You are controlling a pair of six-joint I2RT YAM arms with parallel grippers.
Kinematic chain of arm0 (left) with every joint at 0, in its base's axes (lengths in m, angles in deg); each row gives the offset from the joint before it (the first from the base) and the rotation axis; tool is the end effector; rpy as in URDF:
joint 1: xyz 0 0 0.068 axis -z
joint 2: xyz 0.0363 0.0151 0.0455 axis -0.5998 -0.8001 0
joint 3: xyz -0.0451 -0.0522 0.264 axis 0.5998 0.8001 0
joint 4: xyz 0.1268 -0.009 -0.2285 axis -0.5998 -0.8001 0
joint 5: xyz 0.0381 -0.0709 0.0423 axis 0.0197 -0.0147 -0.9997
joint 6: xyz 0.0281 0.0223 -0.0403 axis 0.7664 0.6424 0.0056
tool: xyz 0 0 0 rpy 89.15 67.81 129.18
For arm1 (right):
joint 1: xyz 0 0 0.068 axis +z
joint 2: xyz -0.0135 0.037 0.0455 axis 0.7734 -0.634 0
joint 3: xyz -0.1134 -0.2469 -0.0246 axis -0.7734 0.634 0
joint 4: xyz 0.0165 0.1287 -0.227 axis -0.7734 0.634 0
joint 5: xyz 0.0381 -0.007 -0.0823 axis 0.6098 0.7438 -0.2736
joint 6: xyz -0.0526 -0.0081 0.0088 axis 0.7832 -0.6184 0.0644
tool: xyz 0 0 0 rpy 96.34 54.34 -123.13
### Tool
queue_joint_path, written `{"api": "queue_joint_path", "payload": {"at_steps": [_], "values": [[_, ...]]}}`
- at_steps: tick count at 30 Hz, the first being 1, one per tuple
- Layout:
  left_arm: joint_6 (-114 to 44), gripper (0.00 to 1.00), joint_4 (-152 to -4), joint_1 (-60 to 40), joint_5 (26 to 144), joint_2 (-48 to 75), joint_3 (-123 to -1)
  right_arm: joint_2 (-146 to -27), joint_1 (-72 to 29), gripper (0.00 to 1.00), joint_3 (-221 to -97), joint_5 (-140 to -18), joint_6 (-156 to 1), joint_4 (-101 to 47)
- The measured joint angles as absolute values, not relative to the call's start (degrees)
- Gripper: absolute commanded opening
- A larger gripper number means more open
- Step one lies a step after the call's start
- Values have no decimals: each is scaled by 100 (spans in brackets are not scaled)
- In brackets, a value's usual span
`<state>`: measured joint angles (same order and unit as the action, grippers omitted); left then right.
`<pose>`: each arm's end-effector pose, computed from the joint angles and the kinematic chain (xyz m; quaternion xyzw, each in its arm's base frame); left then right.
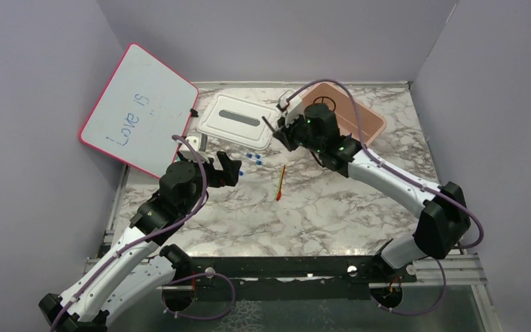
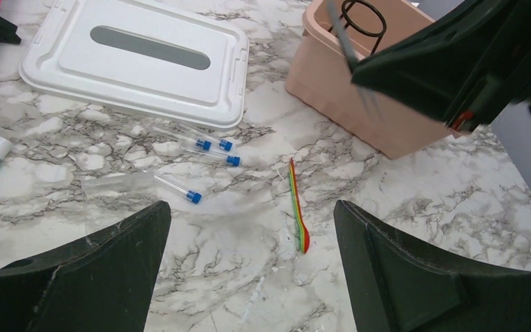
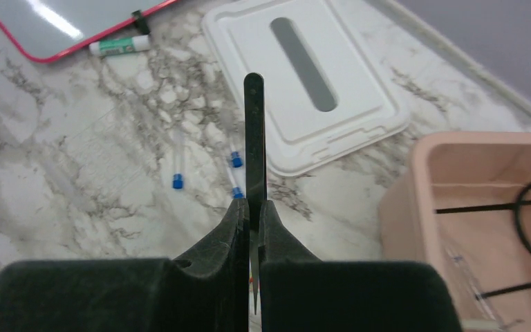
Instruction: Organize the chemistry lab equipment
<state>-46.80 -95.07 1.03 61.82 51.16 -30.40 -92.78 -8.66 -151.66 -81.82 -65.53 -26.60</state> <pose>0.1312 -0.0904 0.3248 0.0169 0.7752 -0.2295 0.5883 0.2673 0.2443 0.3159 -0.3463 0.7442 0.2110 0.5307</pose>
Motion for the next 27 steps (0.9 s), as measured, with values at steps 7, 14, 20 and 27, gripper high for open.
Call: {"api": "queue_joint_path", "payload": {"at_steps": [7,14,20,27], "values": [[-4691,91,-9522,103,6501,5107,-3045,-8552,-1943,2,-15402,-8095,-6195,-2131],[-4731,90,-9553,103,6781,5072,-3069,-8432,-2927,3,-15570,-7684,-6035,-1482],[-4739,90,-9695,103,6945,5070,-3305,-8445,-3639,3,-15828,-7242,-5983,-809],[-4779,91,-9804,103,7279,5068,-3338,-8528,-3655,3,-15994,-6748,-5808,-249]]}}
